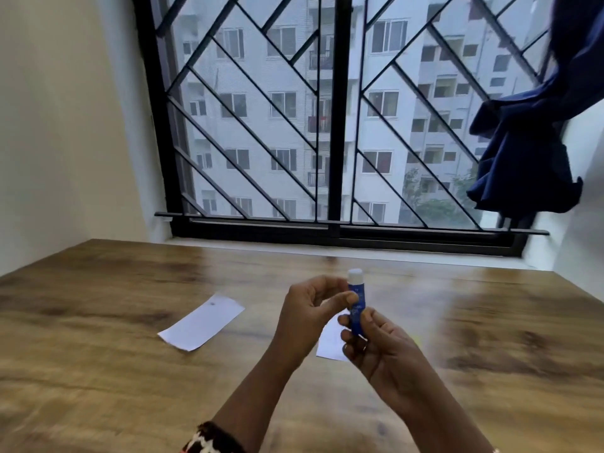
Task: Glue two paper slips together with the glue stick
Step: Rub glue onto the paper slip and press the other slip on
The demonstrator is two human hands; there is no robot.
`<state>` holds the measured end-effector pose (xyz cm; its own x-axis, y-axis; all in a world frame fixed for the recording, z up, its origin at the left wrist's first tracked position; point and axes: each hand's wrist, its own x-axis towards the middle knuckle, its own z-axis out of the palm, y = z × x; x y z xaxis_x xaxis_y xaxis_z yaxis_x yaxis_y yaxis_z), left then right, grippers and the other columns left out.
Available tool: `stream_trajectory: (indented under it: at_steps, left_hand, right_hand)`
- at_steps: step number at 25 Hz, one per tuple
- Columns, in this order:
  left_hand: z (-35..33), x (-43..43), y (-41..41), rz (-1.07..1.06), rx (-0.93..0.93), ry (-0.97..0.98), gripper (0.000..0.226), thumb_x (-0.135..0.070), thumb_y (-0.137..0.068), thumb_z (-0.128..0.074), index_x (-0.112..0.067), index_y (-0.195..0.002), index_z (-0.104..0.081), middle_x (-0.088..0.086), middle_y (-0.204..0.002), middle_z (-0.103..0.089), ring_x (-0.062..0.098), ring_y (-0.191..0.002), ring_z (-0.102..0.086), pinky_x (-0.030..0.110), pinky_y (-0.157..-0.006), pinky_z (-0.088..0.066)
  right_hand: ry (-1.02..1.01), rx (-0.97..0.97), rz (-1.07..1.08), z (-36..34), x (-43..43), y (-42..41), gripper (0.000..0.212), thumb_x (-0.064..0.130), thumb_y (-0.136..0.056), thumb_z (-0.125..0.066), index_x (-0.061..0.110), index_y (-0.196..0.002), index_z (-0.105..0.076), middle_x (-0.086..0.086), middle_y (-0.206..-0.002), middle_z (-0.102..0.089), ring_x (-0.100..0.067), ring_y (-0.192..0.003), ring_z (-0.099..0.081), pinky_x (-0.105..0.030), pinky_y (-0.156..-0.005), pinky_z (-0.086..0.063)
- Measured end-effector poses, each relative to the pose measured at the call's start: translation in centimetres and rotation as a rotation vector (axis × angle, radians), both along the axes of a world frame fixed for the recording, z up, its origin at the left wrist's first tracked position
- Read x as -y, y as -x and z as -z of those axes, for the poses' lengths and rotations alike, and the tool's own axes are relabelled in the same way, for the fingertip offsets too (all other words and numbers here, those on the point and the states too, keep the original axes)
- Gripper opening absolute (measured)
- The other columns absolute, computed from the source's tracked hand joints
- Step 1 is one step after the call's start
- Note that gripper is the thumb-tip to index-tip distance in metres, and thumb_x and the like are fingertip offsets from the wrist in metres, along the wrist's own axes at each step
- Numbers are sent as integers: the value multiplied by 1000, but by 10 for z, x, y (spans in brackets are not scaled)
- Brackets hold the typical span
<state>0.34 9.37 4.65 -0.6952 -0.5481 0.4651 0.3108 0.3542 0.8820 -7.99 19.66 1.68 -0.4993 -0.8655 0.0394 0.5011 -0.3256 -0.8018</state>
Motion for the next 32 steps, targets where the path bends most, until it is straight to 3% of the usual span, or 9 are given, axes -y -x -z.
stream_trajectory:
  at_steps: [2,4,8,11,14,19,25,28,32]
  left_hand:
    - [6,18,-9,-87,40,44,13,-15,-79,-66,-10,-91,-69,5,-89,-72,9,-83,-68,17,-75,-53]
    - [16,48,-22,-245,165,90,16,-13,-77,-70,-6,-91,-69,8,-89,-72,13,-84,-67,23,-80,-52]
    - [43,114,-56,-632,615,323,27,-16,-75,-72,-3,-98,-66,14,-103,-70,25,-98,-62,27,-77,-41]
    - [59,140,-75,-726,849,397,40,-24,-77,-71,-5,-109,-60,14,-118,-63,28,-110,-55,32,-83,-42]
    - [69,148,-80,-727,1035,509,41,-30,-80,-66,-4,-109,-56,15,-120,-60,30,-112,-52,36,-86,-44]
    - [71,153,-76,-746,1099,623,21,-15,-85,-53,-3,-101,-57,18,-112,-62,34,-105,-56,35,-81,-44]
    - [75,148,-74,-748,1107,828,15,-8,-85,-46,0,-94,-54,20,-104,-62,36,-96,-58,36,-70,-40]
    - [65,144,-78,-789,1065,794,19,-12,-85,-50,-2,-101,-55,19,-103,-64,36,-96,-59,38,-73,-45]
    - [24,124,-75,-767,905,675,8,-13,-80,-58,-6,-81,-61,12,-80,-66,27,-70,-57,32,-59,-41]
  right_hand:
    - [0,-87,-2,-3,3,2,27,22,-75,-51,5,-95,-59,-6,-71,-72,-11,-57,-63,-21,-50,-53]
    - [6,-150,7,-5,6,4,25,21,-76,-51,6,-95,-58,-5,-71,-73,-11,-58,-64,-20,-51,-53]
    - [5,-179,-2,-3,8,7,26,21,-76,-50,8,-97,-57,-5,-70,-72,-12,-59,-65,-22,-52,-54]
    - [-12,-151,-14,5,10,8,27,21,-75,-50,8,-98,-57,-6,-70,-72,-14,-59,-65,-22,-52,-55]
    - [-23,-123,-20,11,11,8,29,21,-75,-50,7,-99,-58,-7,-70,-72,-15,-57,-65,-22,-52,-55]
    - [-34,-104,-19,13,10,11,31,23,-74,-50,7,-100,-58,-8,-70,-73,-14,-56,-65,-23,-52,-55]
    - [-56,-102,-18,13,7,11,31,23,-74,-51,6,-99,-59,-7,-69,-72,-14,-57,-65,-23,-52,-56]
    - [-62,-102,-8,8,4,12,29,23,-74,-51,6,-97,-59,-7,-68,-72,-14,-56,-65,-22,-52,-56]
    - [-67,-111,25,3,-7,19,28,24,-73,-51,7,-94,-59,-6,-66,-72,-13,-55,-65,-21,-52,-56]
